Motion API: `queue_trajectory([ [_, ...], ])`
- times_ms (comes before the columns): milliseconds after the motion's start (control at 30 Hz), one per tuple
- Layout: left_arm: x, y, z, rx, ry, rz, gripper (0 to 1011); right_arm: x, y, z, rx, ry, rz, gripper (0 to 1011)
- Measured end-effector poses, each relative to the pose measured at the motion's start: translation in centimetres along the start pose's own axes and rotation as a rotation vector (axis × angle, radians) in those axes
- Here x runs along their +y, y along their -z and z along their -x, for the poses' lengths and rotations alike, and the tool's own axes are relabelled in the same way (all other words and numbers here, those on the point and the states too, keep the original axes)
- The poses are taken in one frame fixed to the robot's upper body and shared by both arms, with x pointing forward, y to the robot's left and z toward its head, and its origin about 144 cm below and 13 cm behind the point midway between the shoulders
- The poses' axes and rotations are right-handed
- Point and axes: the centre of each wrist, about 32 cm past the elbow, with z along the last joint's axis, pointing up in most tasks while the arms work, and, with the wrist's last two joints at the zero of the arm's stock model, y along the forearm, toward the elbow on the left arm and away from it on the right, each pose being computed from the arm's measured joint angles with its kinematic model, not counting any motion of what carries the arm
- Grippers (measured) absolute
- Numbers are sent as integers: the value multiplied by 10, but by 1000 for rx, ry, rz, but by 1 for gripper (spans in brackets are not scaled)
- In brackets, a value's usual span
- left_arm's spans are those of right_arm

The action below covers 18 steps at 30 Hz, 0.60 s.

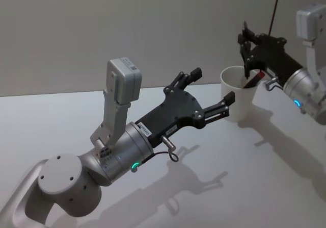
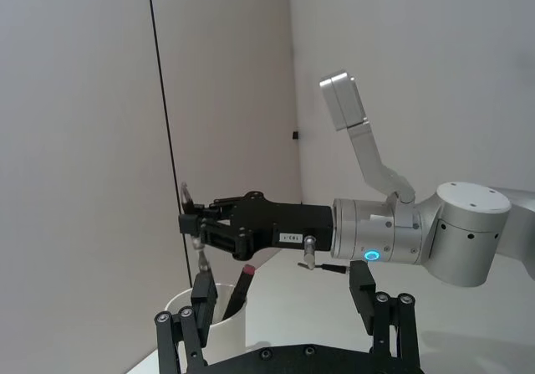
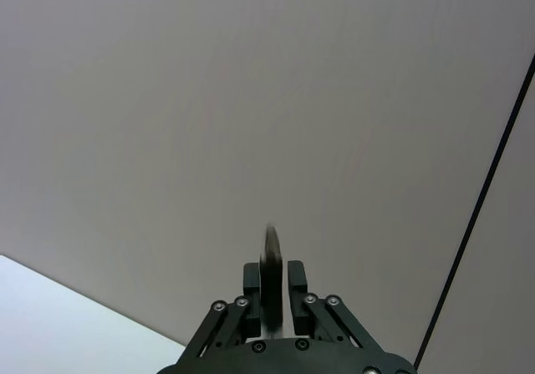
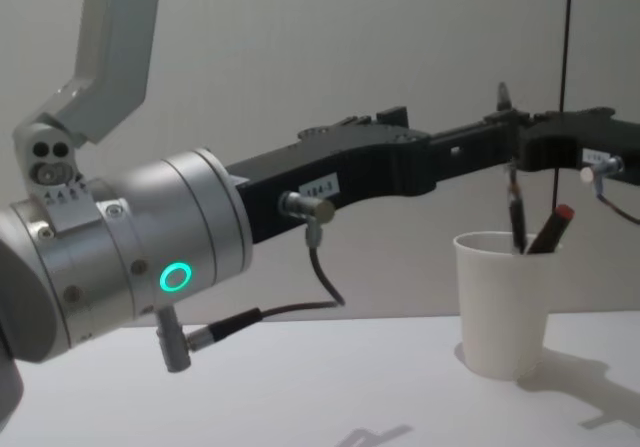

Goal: Place the pen into the pen holder.

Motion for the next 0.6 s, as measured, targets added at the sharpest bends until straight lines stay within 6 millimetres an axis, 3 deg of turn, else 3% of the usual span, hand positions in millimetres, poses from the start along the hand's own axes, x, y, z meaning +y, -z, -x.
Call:
queue_trajectory([
  [600, 0, 0, 0, 0, 0, 0, 1001, 4, 4, 4, 7, -8, 17, 717],
])
